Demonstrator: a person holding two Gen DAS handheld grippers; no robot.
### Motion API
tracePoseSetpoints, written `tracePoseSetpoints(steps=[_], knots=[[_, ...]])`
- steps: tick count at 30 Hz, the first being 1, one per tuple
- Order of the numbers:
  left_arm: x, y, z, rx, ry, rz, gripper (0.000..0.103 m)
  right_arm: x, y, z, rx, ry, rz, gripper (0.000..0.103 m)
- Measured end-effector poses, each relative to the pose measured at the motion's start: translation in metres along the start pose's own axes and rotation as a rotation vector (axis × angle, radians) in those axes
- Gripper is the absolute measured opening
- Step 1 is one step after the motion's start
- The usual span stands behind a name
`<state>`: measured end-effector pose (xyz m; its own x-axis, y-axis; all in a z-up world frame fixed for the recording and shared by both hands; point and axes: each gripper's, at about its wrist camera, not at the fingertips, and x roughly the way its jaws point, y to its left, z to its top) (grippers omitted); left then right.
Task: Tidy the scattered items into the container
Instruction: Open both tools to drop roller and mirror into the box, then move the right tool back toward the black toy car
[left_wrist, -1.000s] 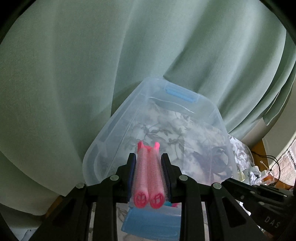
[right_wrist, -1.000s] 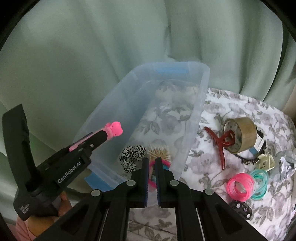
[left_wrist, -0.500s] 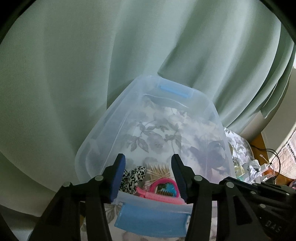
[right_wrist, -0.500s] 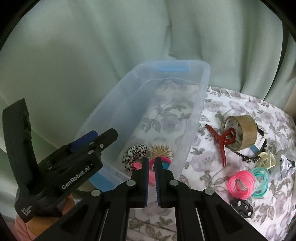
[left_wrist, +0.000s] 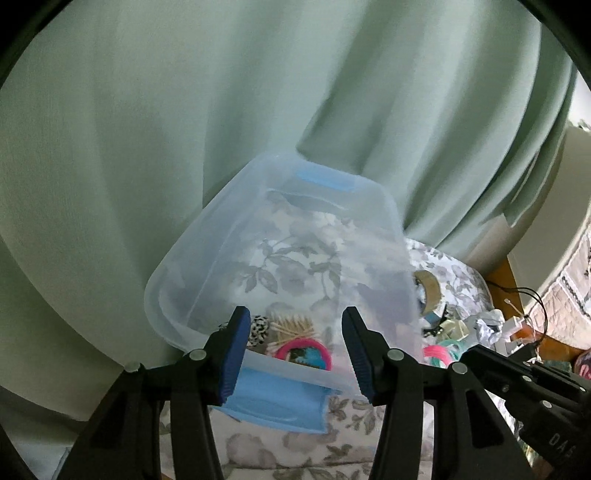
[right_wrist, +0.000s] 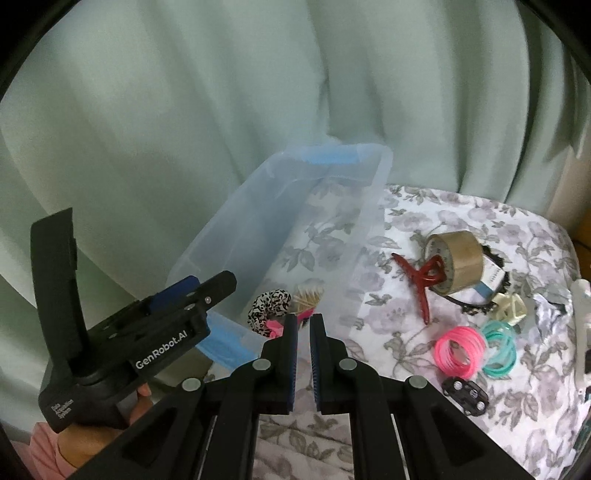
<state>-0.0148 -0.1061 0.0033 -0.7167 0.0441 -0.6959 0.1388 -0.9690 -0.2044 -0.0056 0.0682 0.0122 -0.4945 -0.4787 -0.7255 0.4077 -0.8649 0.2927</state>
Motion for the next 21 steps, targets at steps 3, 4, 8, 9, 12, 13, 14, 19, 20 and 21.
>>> tracePoseSetpoints(steps=[3, 4, 8, 9, 12, 13, 14, 19, 20, 21], knots=[[-0.01, -0.016, 0.0, 0.031, -0.012, -0.008, 0.053, -0.019, -0.011, -0.007, 0.022, -0.036, -0.007, 0.009], [-0.014, -0.025, -0.001, 0.05, -0.016, -0.011, 0.053, -0.025, -0.018, -0.01, 0.038, -0.049, -0.015, 0.009], [-0.022, -0.054, -0.006, 0.116, -0.008, -0.025, 0.053, -0.048, -0.051, -0.022, 0.122, -0.093, -0.056, 0.012], [-0.023, -0.061, -0.008, 0.132, -0.005, -0.029, 0.053, -0.053, -0.062, -0.026, 0.149, -0.101, -0.066, 0.014], [-0.023, -0.08, -0.012, 0.17, 0.011, -0.03, 0.053, -0.069, -0.092, -0.037, 0.226, -0.128, -0.094, 0.016], [-0.023, -0.087, -0.013, 0.18, 0.016, -0.035, 0.053, -0.075, -0.101, -0.041, 0.248, -0.138, -0.101, 0.016], [-0.023, -0.095, -0.015, 0.189, 0.02, -0.04, 0.053, -0.08, -0.11, -0.044, 0.267, -0.146, -0.106, 0.016], [-0.019, -0.131, -0.026, 0.264, 0.047, -0.056, 0.053, -0.098, -0.144, -0.057, 0.34, -0.181, -0.12, 0.016], [-0.018, -0.138, -0.029, 0.283, 0.052, -0.058, 0.053, -0.1, -0.149, -0.059, 0.35, -0.185, -0.119, 0.016], [-0.017, -0.142, -0.031, 0.297, 0.056, -0.058, 0.053, -0.101, -0.153, -0.06, 0.361, -0.188, -0.118, 0.016]])
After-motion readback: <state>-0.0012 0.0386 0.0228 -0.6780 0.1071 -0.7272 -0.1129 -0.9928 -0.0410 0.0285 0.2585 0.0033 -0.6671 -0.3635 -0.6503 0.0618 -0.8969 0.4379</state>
